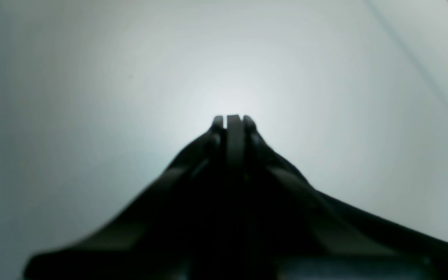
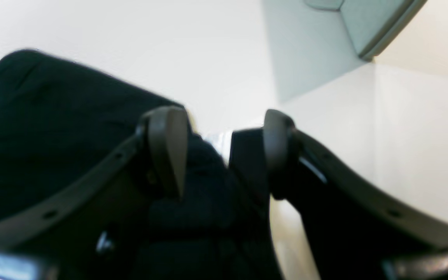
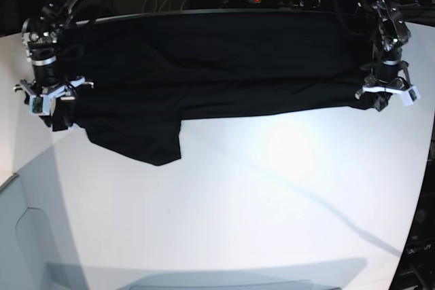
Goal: Fold the T-shirt properly
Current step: 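Release the fold and move the right gripper toward the sleeve corner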
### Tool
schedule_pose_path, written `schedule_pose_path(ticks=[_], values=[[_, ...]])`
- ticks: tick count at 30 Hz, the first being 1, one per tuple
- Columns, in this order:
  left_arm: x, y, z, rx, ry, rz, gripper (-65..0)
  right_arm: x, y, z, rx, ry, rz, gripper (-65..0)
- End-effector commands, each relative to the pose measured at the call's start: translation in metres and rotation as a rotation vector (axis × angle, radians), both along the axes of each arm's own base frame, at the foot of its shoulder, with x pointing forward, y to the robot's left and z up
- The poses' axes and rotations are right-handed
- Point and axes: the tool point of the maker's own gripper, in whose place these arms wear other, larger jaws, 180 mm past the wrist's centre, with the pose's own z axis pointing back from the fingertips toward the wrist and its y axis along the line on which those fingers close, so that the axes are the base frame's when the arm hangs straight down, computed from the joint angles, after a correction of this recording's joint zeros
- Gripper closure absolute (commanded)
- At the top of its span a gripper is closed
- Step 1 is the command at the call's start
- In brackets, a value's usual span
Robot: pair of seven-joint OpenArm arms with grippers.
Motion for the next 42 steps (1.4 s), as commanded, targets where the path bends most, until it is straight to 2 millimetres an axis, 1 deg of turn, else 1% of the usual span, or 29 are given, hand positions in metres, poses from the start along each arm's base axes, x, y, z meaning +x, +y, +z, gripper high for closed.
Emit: schedule_pose_path(ticks=[1,3,7,10,12,15,18,20,21,27,30,33,38,42], values=[[0.008,0.005,0.018,0.026,-0.050,-0.008,0.0,0.013,0.000,0.026,-0.009,-0.093,0.018,-32.3],[0.011,0.003,0.026,0.036,-0.068,-0.016,-0.1,0.020,0.000,0.033,-0.009,-0.118,0.018,-32.4],[0.018,-0.006,0.056,0.077,-0.136,-0.049,-0.1,0.043,0.001,0.055,-0.006,-0.188,0.021,-32.4],[0.017,-0.013,0.069,0.099,-0.159,-0.072,-0.1,0.058,0.002,0.065,-0.045,-0.201,0.026,-32.2],[0.018,-0.015,0.073,0.103,-0.167,-0.077,-0.1,0.071,0.010,0.060,-0.079,-0.171,0.051,-32.3],[0.018,-0.015,0.073,0.103,-0.167,-0.077,-0.1,0.088,0.016,0.043,-0.106,-0.108,0.076,-32.6],[0.017,-0.013,0.071,0.103,-0.164,-0.073,-0.1,0.105,0.015,0.023,-0.085,-0.050,0.077,-32.7],[0.017,-0.012,0.071,0.106,-0.161,-0.071,-0.1,0.111,0.010,0.010,-0.106,0.000,0.083,-32.7],[0.017,-0.012,0.071,0.106,-0.161,-0.071,-0.1,0.112,0.012,0.003,-0.105,0.022,0.088,-32.7],[0.017,-0.012,0.071,0.106,-0.161,-0.071,-0.1,0.111,0.018,-0.024,-0.067,0.087,0.104,-32.7],[0.017,-0.012,0.071,0.107,-0.160,-0.072,-0.1,0.106,0.023,-0.042,-0.039,0.127,0.113,-32.7],[0.017,-0.012,0.071,0.107,-0.160,-0.072,-0.1,0.099,0.025,-0.053,-0.027,0.155,0.117,-32.7],[0.017,-0.011,0.071,0.110,-0.159,-0.071,-0.1,0.094,0.046,-0.062,-0.044,0.182,0.181,-36.5],[0.017,-0.011,0.072,0.110,-0.161,-0.071,-0.1,0.093,0.050,-0.066,-0.040,0.192,0.190,-36.8]])
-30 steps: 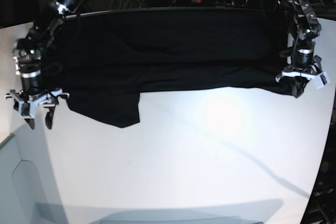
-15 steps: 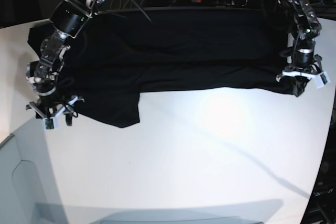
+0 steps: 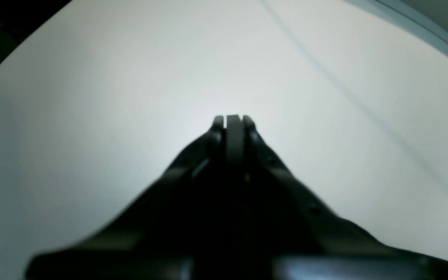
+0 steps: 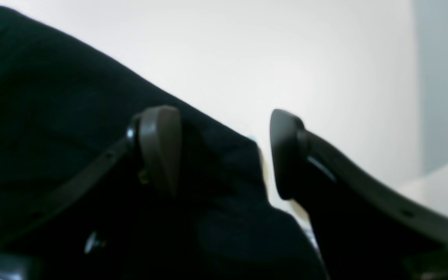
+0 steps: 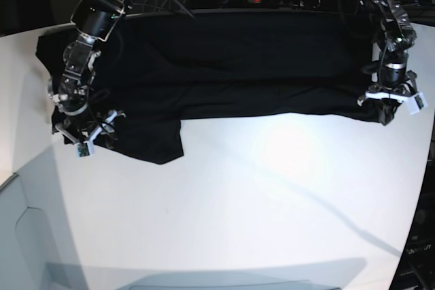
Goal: Fold the T-shirt properly
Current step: 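Release the fold and move the right gripper toward the sleeve corner, then grasp the strip's ends with both grippers and pull them taut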
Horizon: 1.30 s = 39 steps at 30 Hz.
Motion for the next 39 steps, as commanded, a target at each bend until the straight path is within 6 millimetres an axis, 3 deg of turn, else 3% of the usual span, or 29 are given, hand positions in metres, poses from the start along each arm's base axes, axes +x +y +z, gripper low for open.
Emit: schedule_pose_path(ticks=[1,6,9,12,15,17,26,34,39], values=[[0.005,0.005,0.016,0.029,-0.045,-0.001,-0.1,0.010,-0.003,0.015,0.001,-0.050,0.008,-36.8],[0.006,0.005,0.017,0.028,-0.050,-0.001,-0.1,0.005,0.001,-0.002,0.027,-0.006,0.013,-35.4],[0.006,0.005,0.017,0.028,-0.053,0.000,-0.1,0.001,0.004,-0.012,0.041,0.019,0.015,-30.1],[0.007,0.005,0.019,0.030,-0.056,-0.002,-0.1,-0.002,0.005,-0.016,0.046,0.031,0.016,-18.9],[0.008,0.004,0.022,0.034,-0.062,-0.004,-0.1,0.001,0.004,-0.013,0.041,0.022,0.016,-0.7],[0.009,0.005,0.023,0.036,-0.066,-0.005,-0.1,0.003,0.004,-0.010,0.039,0.014,0.015,0.0],[0.026,0.005,0.041,0.038,-0.123,-0.006,-0.1,0.049,-0.005,0.059,-0.009,-0.163,0.008,0.0],[0.045,0.005,0.059,0.030,-0.189,-0.001,-0.1,0.076,-0.004,0.095,-0.007,-0.247,0.008,0.0],[0.053,0.005,0.068,0.029,-0.216,0.000,-0.1,0.090,-0.008,0.138,-0.035,-0.351,-0.002,0.0]])
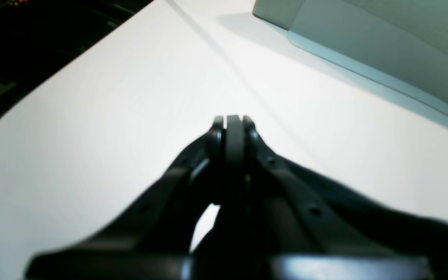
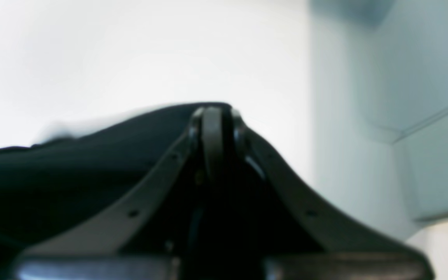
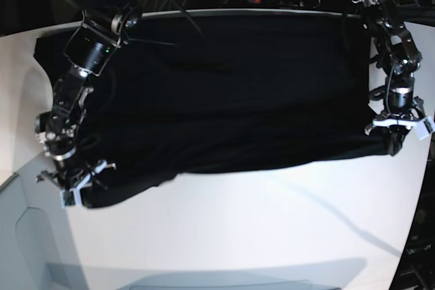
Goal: Fold the T-shirt properly
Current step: 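Grasp the strip's ends with both grippers and pull them taut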
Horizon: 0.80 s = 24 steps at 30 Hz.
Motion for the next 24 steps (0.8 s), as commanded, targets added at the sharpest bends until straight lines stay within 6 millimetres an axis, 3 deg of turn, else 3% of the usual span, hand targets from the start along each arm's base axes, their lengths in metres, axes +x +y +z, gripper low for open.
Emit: schedule_pose_path(ticks=[1,6,13,18,24], values=[[0.007,0.004,0.022,0.027,-0.066,0.002,-0.1,0.011,0.006,0.026,0.012,-0.077,0.016,0.0],[0.008,0.003,0.023,0.025,-0.071,0.000,-0.1,0.014,0.009,0.033,0.017,-0.094,0.018,0.0],[0.013,0.011,0.004,-0.021,-0.039,0.023,-0.1,0.015,0.015,0.034,0.033,-0.100,0.022,0.0],[0.013,0.011,0.002,-0.026,-0.036,0.025,-0.1,0.012,0.019,0.030,0.042,-0.096,0.022,0.0],[0.010,0.012,-0.002,-0.030,-0.027,0.027,-0.1,-0.023,0.009,0.025,-0.019,-0.093,-0.005,0.0]])
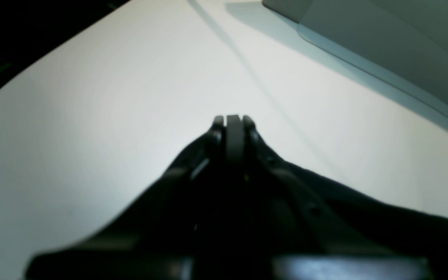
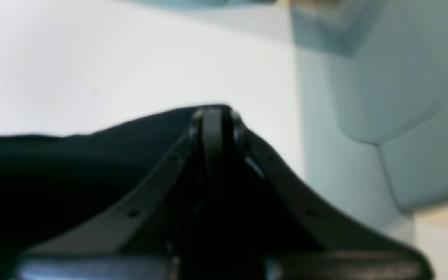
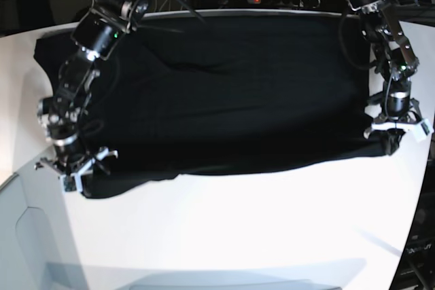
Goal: Fold the T-shirt properly
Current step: 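Grasp the strip's ends with both grippers and pull them taut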
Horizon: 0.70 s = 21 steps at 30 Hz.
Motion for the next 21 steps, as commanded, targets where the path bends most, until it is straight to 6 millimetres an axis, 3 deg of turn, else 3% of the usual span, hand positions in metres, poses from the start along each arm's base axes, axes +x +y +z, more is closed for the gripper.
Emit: schedule_pose_path(ticks=[1,6,12,17,21], values=[[0.003,0.006,0.017,0.024,-0.052,0.006,-0.1,0.004,0.002,0.027,0.011,-0.094,0.016,0.0],[-0.012,0.006,0.005,0.031,-0.012,0.005,-0.1,-0.032,-0.001,0.015,0.026,-0.080,0.012,0.0],[-0.030,0.005,-0.017,0.024,0.054,0.005,-0.1,-0.073,-0.002,-0.015,0.007,0.006,0.007,0.0],[-0.038,-0.003,-0.025,0.003,0.065,0.006,-0.1,-0.105,-0.010,-0.008,0.053,-0.021,-0.020,0.0],[-0.043,-0.006,-0.027,0.005,0.072,0.003,-0.1,-0.125,-0.016,-0.020,0.046,0.023,-0.038,0.0]])
